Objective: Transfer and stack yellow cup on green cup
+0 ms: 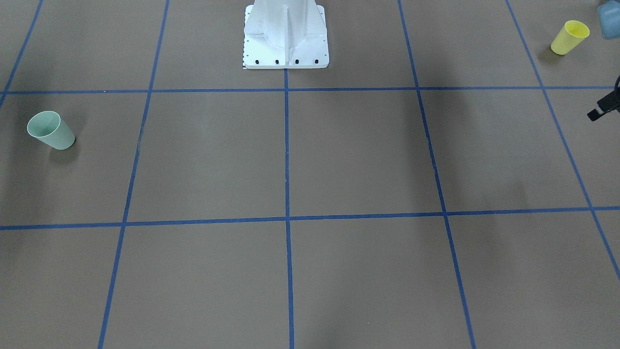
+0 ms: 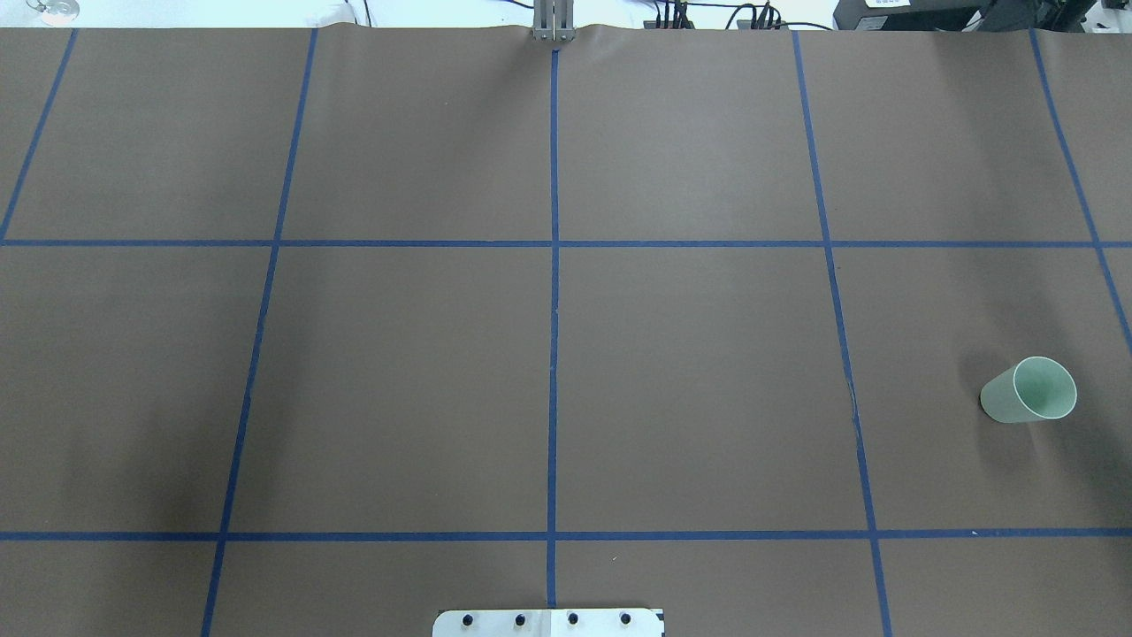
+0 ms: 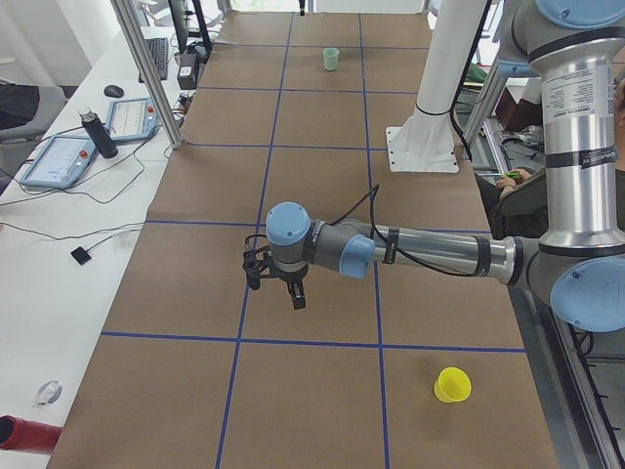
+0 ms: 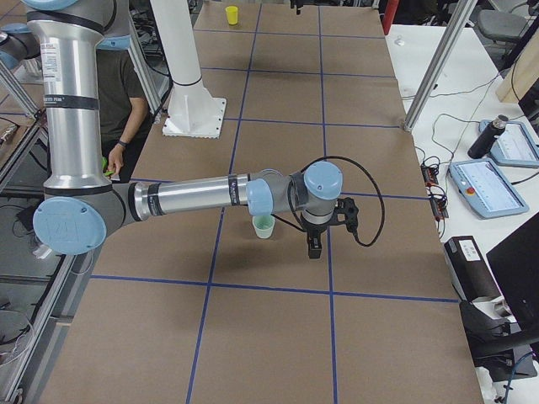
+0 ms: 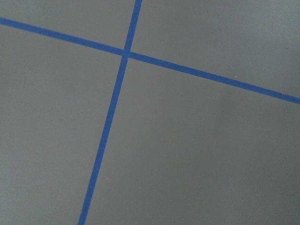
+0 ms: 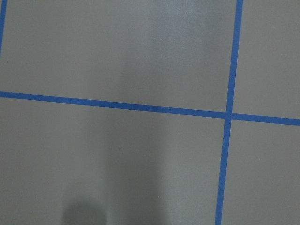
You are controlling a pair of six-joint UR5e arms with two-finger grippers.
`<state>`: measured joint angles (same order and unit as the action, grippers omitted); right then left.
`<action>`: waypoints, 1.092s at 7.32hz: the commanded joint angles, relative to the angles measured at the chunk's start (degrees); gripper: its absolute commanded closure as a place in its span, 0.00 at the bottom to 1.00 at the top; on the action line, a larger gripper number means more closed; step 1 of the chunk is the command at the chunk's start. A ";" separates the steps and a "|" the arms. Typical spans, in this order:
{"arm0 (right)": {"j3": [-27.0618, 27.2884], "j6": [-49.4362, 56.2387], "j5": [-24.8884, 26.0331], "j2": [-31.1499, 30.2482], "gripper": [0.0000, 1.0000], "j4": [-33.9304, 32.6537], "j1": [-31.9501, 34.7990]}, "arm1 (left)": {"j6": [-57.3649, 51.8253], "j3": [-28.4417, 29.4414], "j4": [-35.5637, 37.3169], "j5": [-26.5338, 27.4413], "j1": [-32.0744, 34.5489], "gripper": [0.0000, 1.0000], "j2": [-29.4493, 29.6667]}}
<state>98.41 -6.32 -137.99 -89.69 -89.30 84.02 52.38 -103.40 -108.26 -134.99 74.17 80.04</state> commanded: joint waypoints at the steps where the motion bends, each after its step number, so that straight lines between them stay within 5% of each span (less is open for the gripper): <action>1: 0.20 -0.01 0.00 0.04 0.00 0.00 0.00 | 21.17 -2.74 -3.09 6.64 -7.34 0.00 -1.03; 5: 1.08 0.08 0.09 0.04 0.00 0.09 0.00 | 50.18 -11.29 1.02 31.41 -28.85 0.00 -11.74; 8: 3.53 0.08 0.44 -0.14 0.00 0.00 0.09 | 78.46 -12.61 20.31 42.50 -42.30 0.01 -9.74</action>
<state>100.79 -6.24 -137.74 -89.75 -89.26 84.04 118.58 -115.66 -95.59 -96.31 37.48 69.50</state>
